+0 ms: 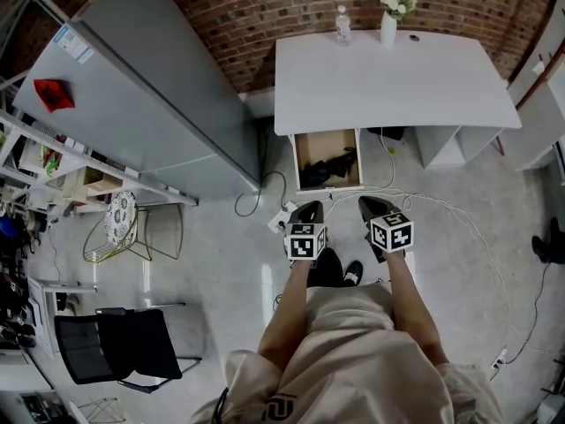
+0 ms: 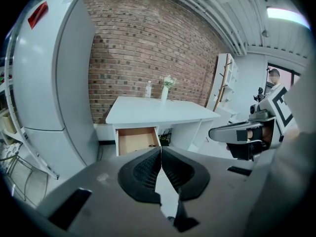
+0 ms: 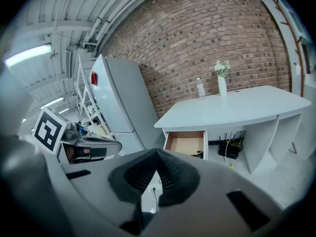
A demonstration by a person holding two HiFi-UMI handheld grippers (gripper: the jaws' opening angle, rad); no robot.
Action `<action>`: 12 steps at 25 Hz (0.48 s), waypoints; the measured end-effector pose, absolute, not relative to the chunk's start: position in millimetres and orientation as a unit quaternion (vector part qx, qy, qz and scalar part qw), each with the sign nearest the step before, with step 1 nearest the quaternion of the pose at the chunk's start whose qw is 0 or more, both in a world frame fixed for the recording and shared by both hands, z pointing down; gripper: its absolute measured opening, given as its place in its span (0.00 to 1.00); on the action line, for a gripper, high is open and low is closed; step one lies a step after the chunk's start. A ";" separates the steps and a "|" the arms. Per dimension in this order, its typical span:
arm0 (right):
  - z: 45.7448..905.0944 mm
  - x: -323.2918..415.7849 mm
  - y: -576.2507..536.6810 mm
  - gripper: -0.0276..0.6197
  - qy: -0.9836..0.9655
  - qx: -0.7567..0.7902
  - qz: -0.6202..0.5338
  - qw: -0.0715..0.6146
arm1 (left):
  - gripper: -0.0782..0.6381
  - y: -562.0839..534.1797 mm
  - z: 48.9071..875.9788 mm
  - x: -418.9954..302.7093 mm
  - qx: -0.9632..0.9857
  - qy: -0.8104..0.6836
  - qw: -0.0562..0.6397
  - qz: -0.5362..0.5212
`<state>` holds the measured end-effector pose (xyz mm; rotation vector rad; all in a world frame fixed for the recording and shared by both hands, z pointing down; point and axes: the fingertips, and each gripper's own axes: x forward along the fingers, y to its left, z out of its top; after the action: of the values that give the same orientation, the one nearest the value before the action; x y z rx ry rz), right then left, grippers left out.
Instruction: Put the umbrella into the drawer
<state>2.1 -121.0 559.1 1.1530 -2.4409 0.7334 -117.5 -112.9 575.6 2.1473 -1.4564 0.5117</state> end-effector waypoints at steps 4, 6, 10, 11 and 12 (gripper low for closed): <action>557.8 1.6 -122.1 0.15 -0.861 0.405 0.257 0.166 | 0.12 -112.7 576.2 -116.4 0.790 -0.533 0.245 0.182; 556.7 2.0 -122.9 0.15 -0.862 0.406 0.256 0.164 | 0.12 -112.0 577.8 -116.3 0.790 -0.532 0.246 0.183; 556.7 0.6 -124.2 0.14 -0.863 0.403 0.254 0.168 | 0.12 -114.2 577.2 -118.2 0.788 -0.533 0.246 0.185; 556.9 -0.1 -124.0 0.15 -0.864 0.400 0.252 0.171 | 0.12 -115.3 575.9 -118.0 0.789 -0.532 0.246 0.183; 557.3 -1.0 -123.7 0.15 -0.866 0.397 0.251 0.175 | 0.12 -116.5 574.5 -117.4 0.790 -0.532 0.245 0.181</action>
<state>-1.0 -123.7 557.3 1.1243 -2.4531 0.7105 -117.4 -116.5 574.5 2.1567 -1.4520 0.4941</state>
